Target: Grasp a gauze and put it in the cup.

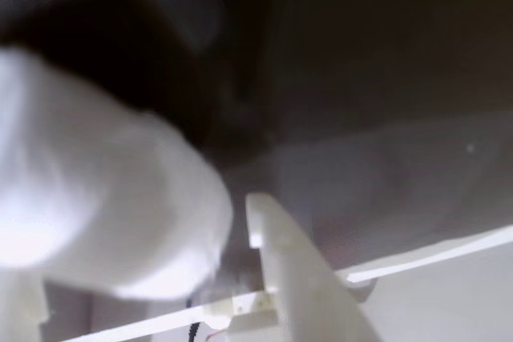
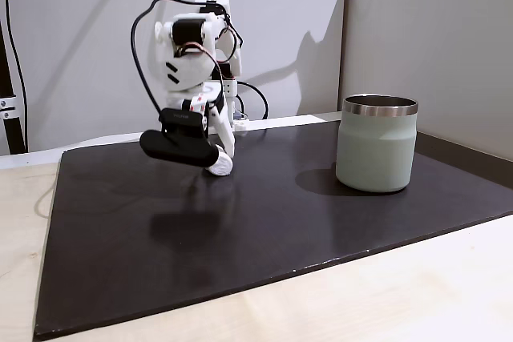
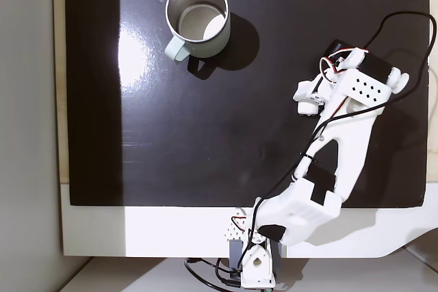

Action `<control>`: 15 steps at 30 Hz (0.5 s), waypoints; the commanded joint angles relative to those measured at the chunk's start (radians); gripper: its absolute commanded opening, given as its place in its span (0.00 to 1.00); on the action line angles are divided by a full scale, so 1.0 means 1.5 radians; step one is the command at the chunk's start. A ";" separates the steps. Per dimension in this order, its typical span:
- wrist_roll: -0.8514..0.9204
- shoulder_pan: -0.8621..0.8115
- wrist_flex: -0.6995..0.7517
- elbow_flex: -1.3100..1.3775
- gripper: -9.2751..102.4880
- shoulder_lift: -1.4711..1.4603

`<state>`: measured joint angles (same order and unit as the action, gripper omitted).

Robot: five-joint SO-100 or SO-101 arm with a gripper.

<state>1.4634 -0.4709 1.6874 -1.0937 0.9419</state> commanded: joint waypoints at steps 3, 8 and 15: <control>-0.019 0.017 -0.011 0.040 0.33 -0.003; -0.044 0.027 -0.011 0.081 0.32 -0.032; -0.059 0.029 0.011 0.137 0.30 -0.075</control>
<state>1.3821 -0.4372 1.6920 -0.9541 0.8207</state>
